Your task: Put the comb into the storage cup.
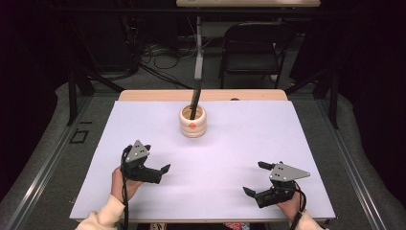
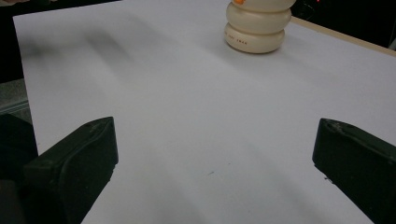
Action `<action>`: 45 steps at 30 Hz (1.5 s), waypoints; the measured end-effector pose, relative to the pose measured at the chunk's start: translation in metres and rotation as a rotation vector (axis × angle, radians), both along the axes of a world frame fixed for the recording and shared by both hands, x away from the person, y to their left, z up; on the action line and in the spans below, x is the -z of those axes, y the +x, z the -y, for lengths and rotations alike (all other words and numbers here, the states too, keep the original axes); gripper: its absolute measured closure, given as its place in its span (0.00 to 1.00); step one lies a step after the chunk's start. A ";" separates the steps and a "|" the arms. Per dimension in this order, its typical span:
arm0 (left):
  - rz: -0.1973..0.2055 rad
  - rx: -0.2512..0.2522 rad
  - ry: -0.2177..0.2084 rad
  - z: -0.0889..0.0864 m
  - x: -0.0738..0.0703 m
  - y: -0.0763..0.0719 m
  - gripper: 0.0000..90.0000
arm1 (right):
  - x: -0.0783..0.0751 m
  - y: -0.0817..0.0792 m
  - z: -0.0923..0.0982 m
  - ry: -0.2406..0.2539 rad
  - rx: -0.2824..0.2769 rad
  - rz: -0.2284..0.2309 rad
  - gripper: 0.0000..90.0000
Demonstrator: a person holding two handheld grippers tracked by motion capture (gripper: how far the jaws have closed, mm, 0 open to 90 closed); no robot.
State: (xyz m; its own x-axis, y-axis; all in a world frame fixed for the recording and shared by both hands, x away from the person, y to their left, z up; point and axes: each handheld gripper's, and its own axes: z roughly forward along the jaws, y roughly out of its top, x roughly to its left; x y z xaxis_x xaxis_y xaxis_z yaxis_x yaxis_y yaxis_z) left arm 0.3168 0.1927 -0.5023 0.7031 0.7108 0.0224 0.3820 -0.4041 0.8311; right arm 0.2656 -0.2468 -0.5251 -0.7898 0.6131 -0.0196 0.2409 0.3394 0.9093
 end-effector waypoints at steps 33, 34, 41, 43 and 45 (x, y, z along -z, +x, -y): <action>0.044 -0.046 -0.041 -0.033 0.012 -0.042 0.00 | 0.002 0.002 0.000 0.001 0.006 -0.011 0.00; 0.049 -0.048 -0.044 -0.034 0.012 -0.043 0.00 | 0.002 0.002 0.000 0.001 0.006 -0.013 0.00; 0.062 -0.056 -0.040 -0.040 0.013 -0.050 0.00 | 0.002 0.001 -0.001 -0.001 0.007 -0.010 0.00; 0.067 -0.060 -0.044 -0.042 0.013 -0.052 0.00 | 0.002 0.002 -0.001 -0.005 0.006 -0.015 0.00; 0.065 -0.062 -0.038 -0.043 0.014 -0.054 0.00 | 0.002 0.002 -0.002 -0.008 0.005 -0.016 0.00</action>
State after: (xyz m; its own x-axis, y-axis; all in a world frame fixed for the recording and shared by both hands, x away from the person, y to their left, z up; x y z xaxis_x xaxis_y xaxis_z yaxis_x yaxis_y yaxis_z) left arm 0.2625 0.2360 -0.5167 0.6553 0.7544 0.0384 0.3504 -0.3486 0.8693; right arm 0.2675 -0.2452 -0.5274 -0.7869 0.6169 -0.0119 0.2568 0.3450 0.9028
